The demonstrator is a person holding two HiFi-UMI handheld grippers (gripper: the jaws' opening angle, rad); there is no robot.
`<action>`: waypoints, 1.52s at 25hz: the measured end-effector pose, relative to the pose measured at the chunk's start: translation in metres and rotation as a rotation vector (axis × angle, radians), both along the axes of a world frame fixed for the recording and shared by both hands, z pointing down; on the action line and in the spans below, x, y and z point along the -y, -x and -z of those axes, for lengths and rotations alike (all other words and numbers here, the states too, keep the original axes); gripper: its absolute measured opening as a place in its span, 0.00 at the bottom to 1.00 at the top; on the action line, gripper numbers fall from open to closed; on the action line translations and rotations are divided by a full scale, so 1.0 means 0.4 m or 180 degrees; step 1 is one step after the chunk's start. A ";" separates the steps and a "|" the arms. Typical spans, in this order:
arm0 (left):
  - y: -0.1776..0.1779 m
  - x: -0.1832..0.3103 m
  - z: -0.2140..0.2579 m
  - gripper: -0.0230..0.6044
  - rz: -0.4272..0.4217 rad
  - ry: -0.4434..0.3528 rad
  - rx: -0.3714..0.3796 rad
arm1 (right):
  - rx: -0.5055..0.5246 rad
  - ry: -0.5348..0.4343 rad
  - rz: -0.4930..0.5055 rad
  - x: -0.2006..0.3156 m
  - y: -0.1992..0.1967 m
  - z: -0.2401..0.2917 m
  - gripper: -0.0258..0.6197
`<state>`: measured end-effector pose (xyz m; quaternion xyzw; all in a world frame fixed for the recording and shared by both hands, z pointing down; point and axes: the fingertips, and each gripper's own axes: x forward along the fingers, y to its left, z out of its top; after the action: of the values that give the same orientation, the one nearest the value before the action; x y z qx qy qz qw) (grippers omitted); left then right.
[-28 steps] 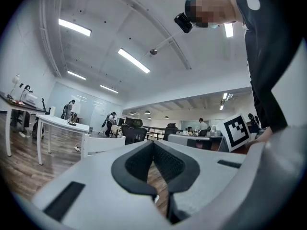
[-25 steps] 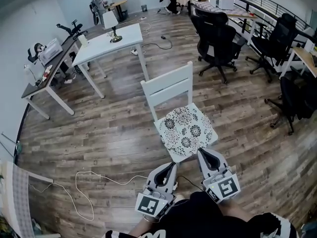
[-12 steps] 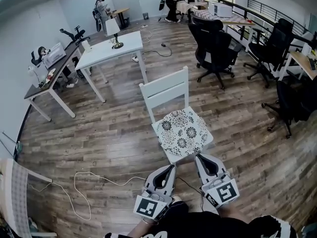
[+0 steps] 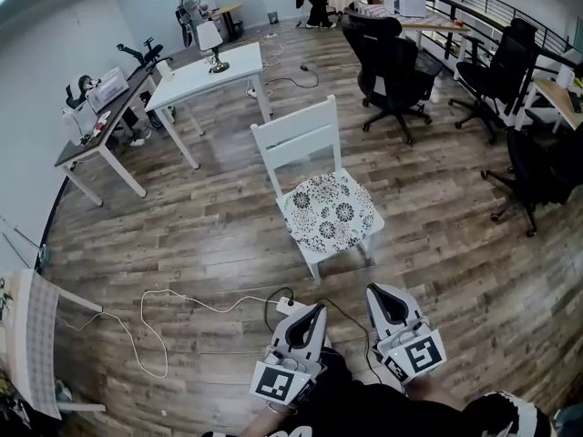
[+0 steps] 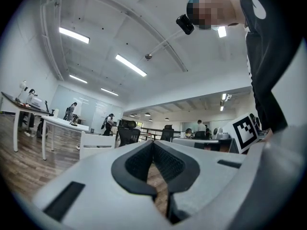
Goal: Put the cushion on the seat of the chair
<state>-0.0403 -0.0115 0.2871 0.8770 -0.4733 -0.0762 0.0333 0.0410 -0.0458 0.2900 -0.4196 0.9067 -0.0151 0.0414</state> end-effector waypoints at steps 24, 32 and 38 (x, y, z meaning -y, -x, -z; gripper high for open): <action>-0.084 -0.351 0.030 0.05 0.0263 -0.0143 0.0040 | -0.0058 -0.0231 0.0299 -0.361 -0.095 0.029 0.07; -0.029 -0.504 0.011 0.05 0.0269 -0.0052 0.0026 | -0.0018 -0.0165 0.0353 -0.509 -0.029 0.017 0.07; 0.001 -0.639 0.028 0.05 0.0253 -0.0076 0.0040 | 0.0031 -0.0187 0.0259 -0.639 -0.012 0.035 0.07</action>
<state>-0.0407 0.2441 0.2759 0.8583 -0.5070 -0.0776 0.0168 0.0459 0.2097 0.2760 -0.3808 0.9228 0.0079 0.0574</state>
